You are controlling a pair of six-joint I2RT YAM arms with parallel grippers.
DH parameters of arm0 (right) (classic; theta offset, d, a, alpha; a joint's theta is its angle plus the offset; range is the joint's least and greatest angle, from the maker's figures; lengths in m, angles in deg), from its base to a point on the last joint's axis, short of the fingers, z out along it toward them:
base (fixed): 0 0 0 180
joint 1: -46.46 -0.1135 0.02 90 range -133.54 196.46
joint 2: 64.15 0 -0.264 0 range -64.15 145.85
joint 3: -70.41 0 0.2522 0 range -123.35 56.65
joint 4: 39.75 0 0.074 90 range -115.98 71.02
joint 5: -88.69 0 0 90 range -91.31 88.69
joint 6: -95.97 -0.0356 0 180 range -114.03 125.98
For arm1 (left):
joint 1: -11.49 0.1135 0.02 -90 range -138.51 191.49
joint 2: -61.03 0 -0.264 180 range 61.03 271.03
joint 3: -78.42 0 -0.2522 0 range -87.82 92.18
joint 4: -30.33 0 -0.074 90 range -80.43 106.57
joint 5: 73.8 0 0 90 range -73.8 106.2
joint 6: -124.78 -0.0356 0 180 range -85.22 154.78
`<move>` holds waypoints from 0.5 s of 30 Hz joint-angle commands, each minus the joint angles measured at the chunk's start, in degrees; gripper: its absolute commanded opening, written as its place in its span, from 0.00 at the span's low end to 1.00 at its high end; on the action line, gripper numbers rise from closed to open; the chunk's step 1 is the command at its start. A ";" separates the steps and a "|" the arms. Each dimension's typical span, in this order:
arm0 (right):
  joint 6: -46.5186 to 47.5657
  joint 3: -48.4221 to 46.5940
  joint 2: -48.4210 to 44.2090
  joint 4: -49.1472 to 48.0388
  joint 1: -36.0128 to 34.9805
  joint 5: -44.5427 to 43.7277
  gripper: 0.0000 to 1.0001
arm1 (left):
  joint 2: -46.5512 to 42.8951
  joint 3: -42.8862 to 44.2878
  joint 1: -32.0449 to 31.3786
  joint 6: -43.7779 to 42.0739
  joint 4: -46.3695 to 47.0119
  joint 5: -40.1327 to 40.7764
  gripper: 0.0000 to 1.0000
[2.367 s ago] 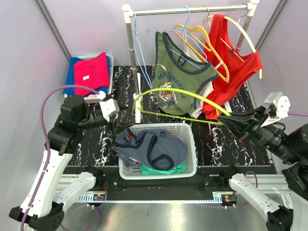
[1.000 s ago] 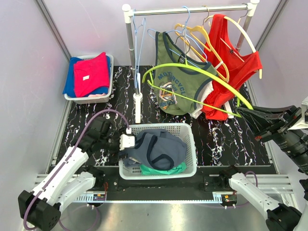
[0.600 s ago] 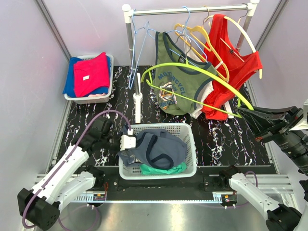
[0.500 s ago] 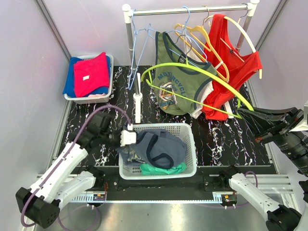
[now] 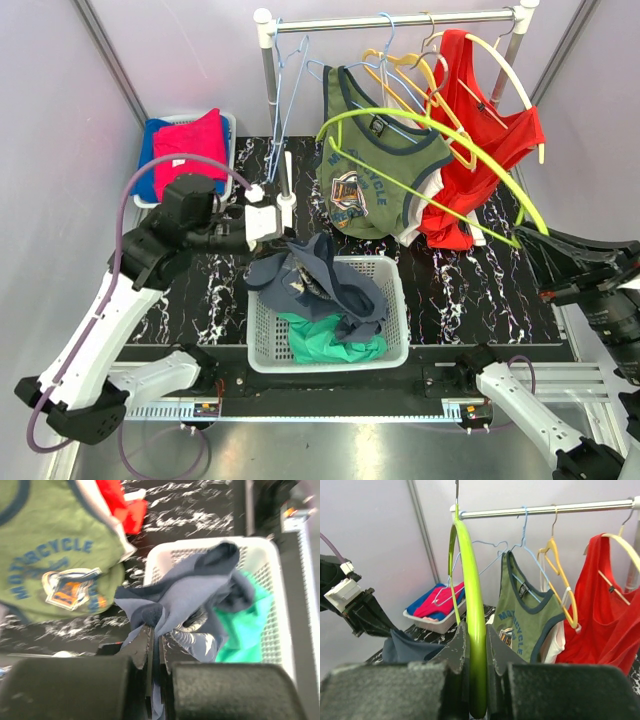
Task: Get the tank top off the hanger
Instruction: Place the tank top in the bin.
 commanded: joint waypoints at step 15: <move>-0.81 -0.44 1.35 -6.77 -0.23 -9.95 0.00 | -2.78 -17.19 -9.67 9.50 5.04 0.03 0.40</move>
